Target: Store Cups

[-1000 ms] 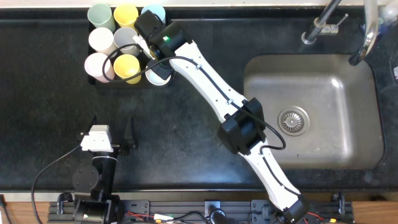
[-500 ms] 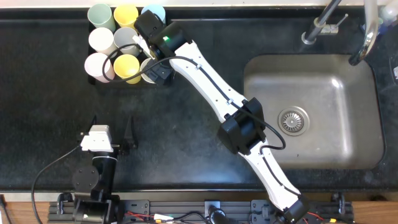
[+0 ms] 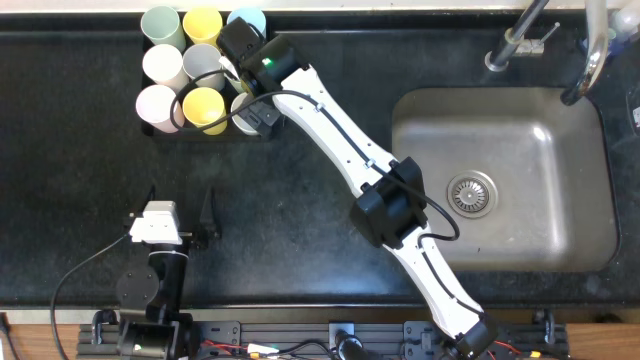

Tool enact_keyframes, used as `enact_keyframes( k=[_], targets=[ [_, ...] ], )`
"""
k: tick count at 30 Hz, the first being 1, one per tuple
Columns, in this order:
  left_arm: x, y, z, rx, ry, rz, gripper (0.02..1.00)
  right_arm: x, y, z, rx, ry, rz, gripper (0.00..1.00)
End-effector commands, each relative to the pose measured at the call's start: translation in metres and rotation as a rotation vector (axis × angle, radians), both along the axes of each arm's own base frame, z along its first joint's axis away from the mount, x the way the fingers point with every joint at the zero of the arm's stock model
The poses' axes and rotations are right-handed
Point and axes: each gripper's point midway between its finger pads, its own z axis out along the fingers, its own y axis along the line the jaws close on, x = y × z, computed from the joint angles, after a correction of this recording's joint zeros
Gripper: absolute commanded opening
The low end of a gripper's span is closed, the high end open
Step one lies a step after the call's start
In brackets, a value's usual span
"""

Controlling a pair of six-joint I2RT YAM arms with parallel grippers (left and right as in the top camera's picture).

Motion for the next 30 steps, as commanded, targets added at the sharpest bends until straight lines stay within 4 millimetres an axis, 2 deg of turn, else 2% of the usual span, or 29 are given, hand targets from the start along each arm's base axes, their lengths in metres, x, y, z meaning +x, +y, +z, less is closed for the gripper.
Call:
enact_keyframes(
  k=[1, 4, 8, 10, 12, 14, 15, 18, 21, 23, 25, 27, 30],
  targets=[
    [0.000, -0.001, 0.001, 0.017, -0.007, -0.007, 0.998, -0.010, 0.002, 0.039, 0.060, -0.007, -0.011, 0.996],
    [0.000, -0.001, 0.001, 0.017, -0.007, -0.008, 0.998, -0.027, -0.004, 0.072, 0.122, 0.027, -0.003, 0.998],
    [0.000, -0.001, 0.001, 0.017, -0.007, -0.008, 0.998, -0.017, -0.013, 0.118, 0.219, -0.068, -0.055, 0.998],
    [0.000, -0.001, 0.001, 0.017, -0.007, -0.008, 0.998, -0.010, -0.017, 0.134, 0.250, -0.107, -0.066, 0.998],
    [0.000, -0.001, 0.001, 0.017, -0.007, -0.007, 0.998, -0.006, -0.032, 0.147, 0.243, -0.141, -0.092, 0.996],
    [0.000, -0.001, 0.001, 0.017, -0.007, -0.008, 0.998, -0.006, -0.051, 0.163, 0.227, -0.177, -0.128, 0.998],
    [0.000, -0.001, 0.001, 0.017, -0.007, -0.007, 0.998, -0.001, -0.066, 0.176, 0.221, -0.222, -0.188, 0.996],
    [0.000, -0.001, 0.001, 0.017, -0.007, -0.008, 0.998, 0.007, -0.118, 0.223, 0.242, -0.347, -0.357, 0.998],
    [0.000, -0.001, 0.001, 0.017, -0.007, -0.007, 0.998, 0.002, -0.176, 0.260, 0.271, -0.405, -0.481, 0.996],
    [0.000, -0.001, 0.001, 0.017, -0.007, -0.008, 0.998, -0.010, -0.216, 0.266, 0.252, -0.393, -0.569, 0.998],
    [0.000, -0.001, 0.001, 0.017, -0.007, -0.008, 0.998, -0.032, -0.250, 0.258, 0.221, -0.333, -0.648, 0.998],
    [0.000, -0.001, 0.001, 0.017, -0.007, -0.008, 0.998, -0.069, -0.278, 0.238, 0.195, -0.231, -0.702, 0.996],
    [0.000, -0.001, 0.001, 0.017, -0.007, -0.008, 0.998, -0.130, -0.303, 0.202, 0.199, -0.078, -0.766, 0.998]
  ],
)
